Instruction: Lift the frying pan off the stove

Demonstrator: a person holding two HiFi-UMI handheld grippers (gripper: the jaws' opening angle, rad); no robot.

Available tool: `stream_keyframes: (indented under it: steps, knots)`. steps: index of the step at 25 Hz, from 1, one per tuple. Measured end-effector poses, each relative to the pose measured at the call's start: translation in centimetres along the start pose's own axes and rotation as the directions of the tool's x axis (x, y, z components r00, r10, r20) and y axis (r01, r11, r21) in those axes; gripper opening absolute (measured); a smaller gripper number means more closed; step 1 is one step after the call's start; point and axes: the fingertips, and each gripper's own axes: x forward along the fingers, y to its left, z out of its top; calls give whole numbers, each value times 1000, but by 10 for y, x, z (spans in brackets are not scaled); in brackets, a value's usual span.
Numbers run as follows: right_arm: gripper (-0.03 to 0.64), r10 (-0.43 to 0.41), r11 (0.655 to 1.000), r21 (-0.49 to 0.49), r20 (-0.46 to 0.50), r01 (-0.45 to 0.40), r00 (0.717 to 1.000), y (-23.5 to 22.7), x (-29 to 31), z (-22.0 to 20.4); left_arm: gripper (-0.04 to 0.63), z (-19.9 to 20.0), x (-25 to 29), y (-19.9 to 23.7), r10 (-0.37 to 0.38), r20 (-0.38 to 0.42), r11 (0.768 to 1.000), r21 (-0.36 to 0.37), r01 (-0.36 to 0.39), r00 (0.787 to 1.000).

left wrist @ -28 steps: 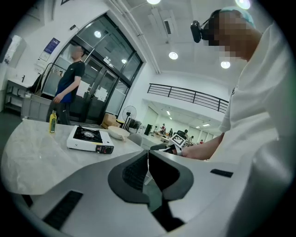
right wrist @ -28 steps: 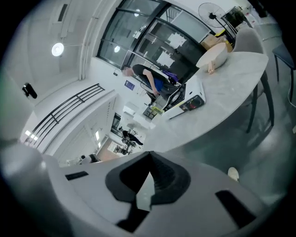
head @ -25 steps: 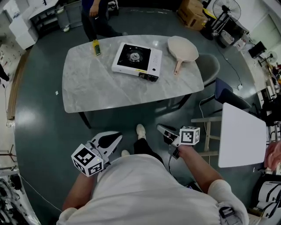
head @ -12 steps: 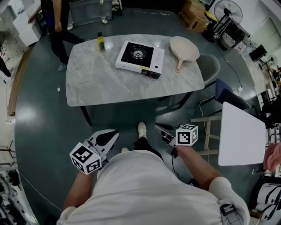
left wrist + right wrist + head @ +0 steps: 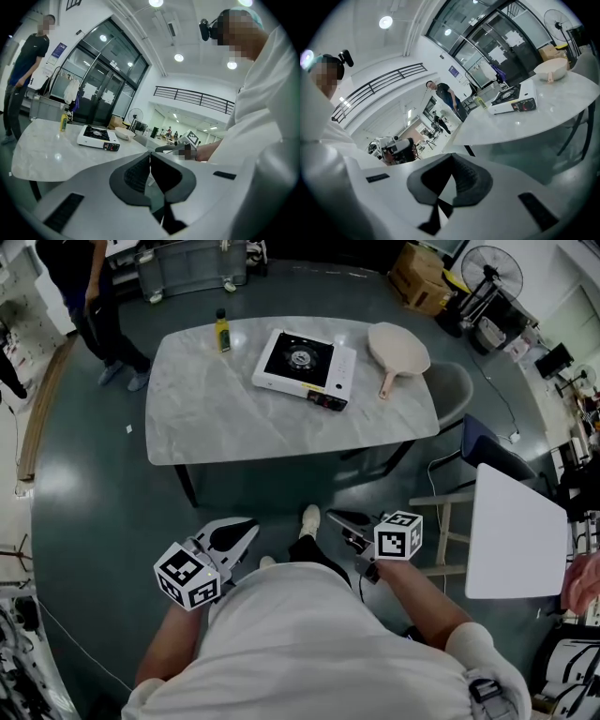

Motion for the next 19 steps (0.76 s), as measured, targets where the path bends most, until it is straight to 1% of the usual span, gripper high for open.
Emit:
stream_keyframes:
  steps: [8,19]
  knots:
    - [5,-5,1000,-31,5,5,1000,-1,-2,7,20,0,6,4,2,-5,1000,-7,-2,1000]
    - [5,-17,999,-27,23,18,1000,-36,-10,36,20,9,41,21,2,-21,1000,-12,-2,1000]
